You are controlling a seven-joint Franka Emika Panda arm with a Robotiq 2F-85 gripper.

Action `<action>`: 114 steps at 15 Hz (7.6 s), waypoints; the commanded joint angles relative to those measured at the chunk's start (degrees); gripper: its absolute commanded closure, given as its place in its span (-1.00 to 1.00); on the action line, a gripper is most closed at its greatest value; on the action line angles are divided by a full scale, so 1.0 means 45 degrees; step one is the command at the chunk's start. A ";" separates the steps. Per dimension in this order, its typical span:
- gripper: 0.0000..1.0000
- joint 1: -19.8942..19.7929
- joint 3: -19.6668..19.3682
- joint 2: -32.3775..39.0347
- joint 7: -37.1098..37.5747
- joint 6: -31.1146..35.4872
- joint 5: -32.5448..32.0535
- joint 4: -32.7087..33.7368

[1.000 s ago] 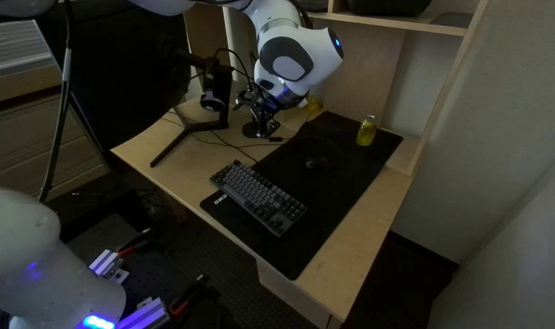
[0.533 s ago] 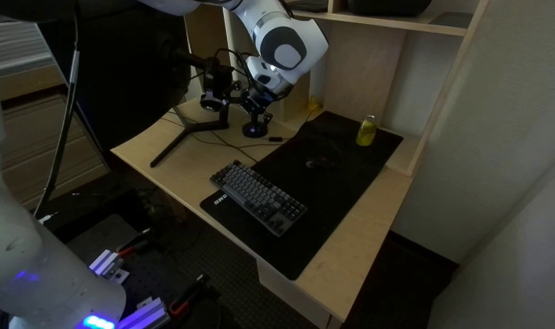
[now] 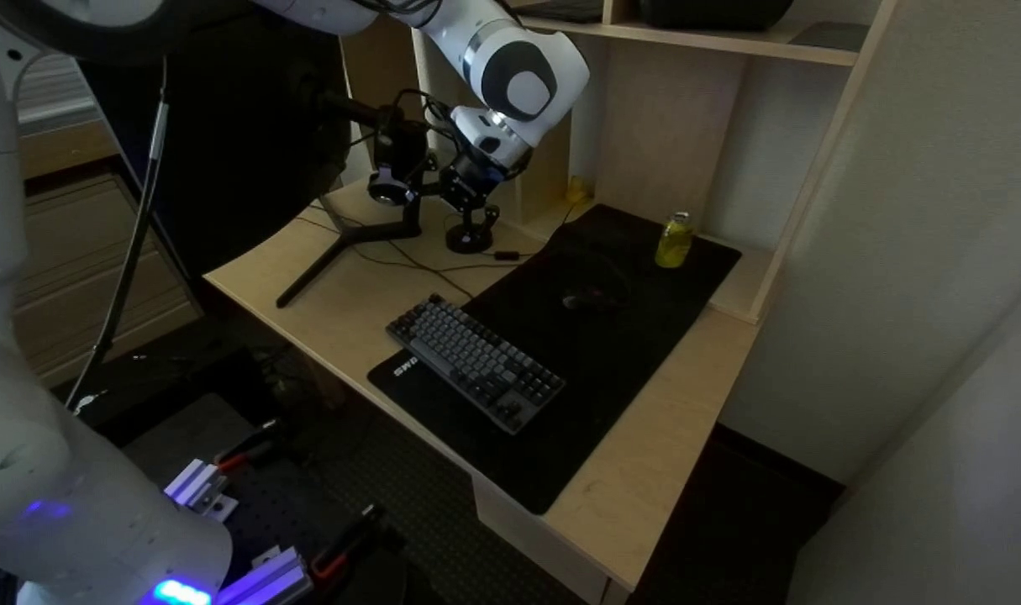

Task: Move the soda can to the front of the mat, put the headphones on the back of the monitor, then switch on the desk lamp

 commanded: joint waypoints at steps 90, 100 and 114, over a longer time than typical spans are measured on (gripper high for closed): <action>-1.00 0.0649 0.2440 1.0739 -1.2513 0.5971 -0.3231 1.2350; -0.32 0.0640 0.2252 1.0978 -1.2614 0.6210 -0.3299 1.2476; 0.91 0.0613 0.2177 1.0978 -1.2572 0.6357 -0.3404 1.2571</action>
